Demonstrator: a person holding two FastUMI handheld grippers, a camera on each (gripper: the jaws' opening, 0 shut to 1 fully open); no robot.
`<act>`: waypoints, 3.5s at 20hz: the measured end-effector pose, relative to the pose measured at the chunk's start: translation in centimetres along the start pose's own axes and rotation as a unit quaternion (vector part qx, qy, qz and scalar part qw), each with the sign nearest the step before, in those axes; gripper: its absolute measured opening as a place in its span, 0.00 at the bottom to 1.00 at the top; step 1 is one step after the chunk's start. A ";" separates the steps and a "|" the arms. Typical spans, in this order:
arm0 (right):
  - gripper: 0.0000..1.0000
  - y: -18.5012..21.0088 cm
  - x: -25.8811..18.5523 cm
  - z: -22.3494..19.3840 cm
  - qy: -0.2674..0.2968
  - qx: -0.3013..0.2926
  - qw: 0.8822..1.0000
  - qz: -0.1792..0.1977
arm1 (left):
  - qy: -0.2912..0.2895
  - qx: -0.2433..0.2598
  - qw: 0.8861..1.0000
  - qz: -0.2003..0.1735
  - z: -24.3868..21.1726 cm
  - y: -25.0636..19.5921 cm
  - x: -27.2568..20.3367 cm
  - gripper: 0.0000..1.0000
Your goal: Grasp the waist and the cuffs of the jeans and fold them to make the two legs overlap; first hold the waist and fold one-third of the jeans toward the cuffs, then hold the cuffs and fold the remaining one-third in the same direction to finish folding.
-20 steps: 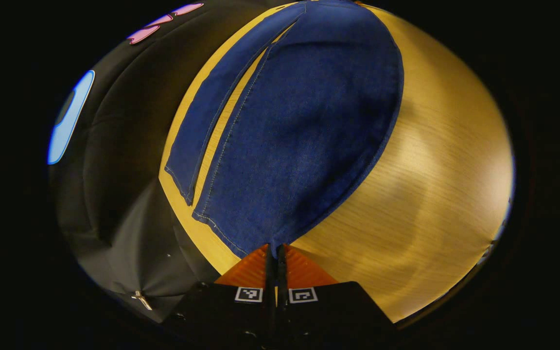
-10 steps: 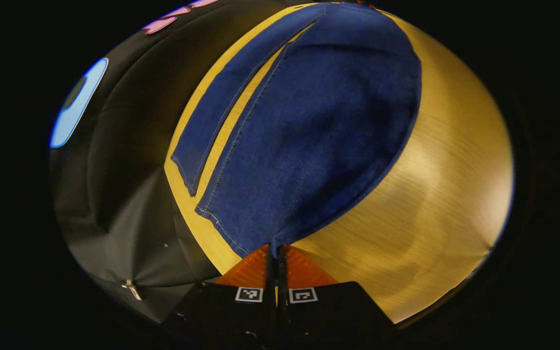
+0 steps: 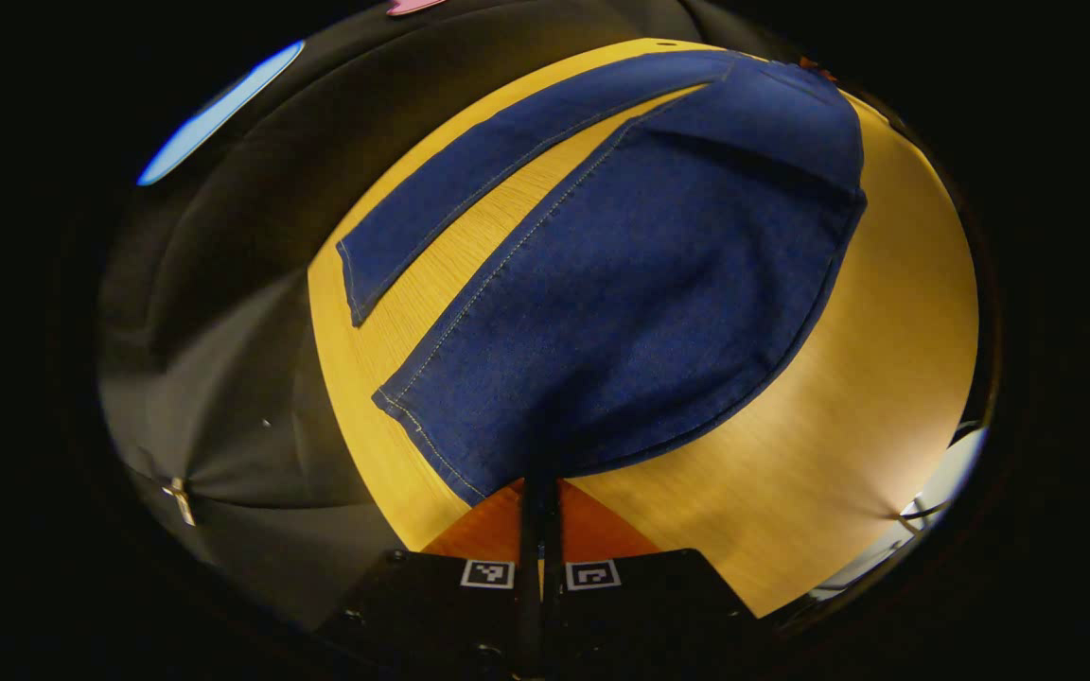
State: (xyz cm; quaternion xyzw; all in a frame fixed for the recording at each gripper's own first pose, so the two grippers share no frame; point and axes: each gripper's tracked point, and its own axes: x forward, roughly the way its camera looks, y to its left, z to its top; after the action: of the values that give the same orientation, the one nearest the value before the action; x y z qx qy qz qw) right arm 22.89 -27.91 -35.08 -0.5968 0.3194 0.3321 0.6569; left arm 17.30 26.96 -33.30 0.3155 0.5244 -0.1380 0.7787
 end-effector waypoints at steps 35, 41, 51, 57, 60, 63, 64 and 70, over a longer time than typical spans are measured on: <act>1.00 -20.7 13.8 1.2 0.039 0.627 0.778 -0.017 | -0.190 -0.411 0.880 0.145 8.6 18.0 -18.3 0.97; 0.98 -18.3 10.7 2.4 -0.027 0.752 0.650 -0.105 | -0.286 -0.358 0.856 0.238 10.0 18.2 -21.6 0.98; 0.99 -16.0 10.7 -1.6 -0.010 0.797 0.562 -0.222 | -0.340 -0.350 0.856 0.171 10.8 17.3 -20.9 0.98; 0.99 -16.5 13.0 -4.2 0.003 0.815 0.526 -0.243 | -0.362 -0.344 0.851 0.164 11.4 17.2 -21.1 0.98; 0.98 -16.5 14.7 -4.0 0.001 0.821 0.519 -0.238 | -0.349 -0.355 0.853 0.157 11.2 17.0 -20.7 0.98; 0.99 -16.7 15.3 -4.2 -0.007 0.813 0.528 -0.245 | -0.340 -0.359 0.856 0.150 11.2 16.8 -20.8 0.98; 0.86 -16.3 15.5 -4.1 -0.011 0.812 0.532 -0.241 | -0.339 -0.363 0.856 0.144 11.3 16.7 -20.7 0.98; 0.36 -17.0 16.5 -2.7 -0.034 0.822 0.520 -0.231 | -0.329 -0.371 0.858 0.131 11.3 16.6 -20.4 0.98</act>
State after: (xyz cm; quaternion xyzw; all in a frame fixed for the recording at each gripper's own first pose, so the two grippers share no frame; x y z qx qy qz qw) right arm 46.22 -30.81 -39.07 0.1668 0.2787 -0.2212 0.9196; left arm 26.20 30.06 -6.23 0.0049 0.2038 0.0747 0.9761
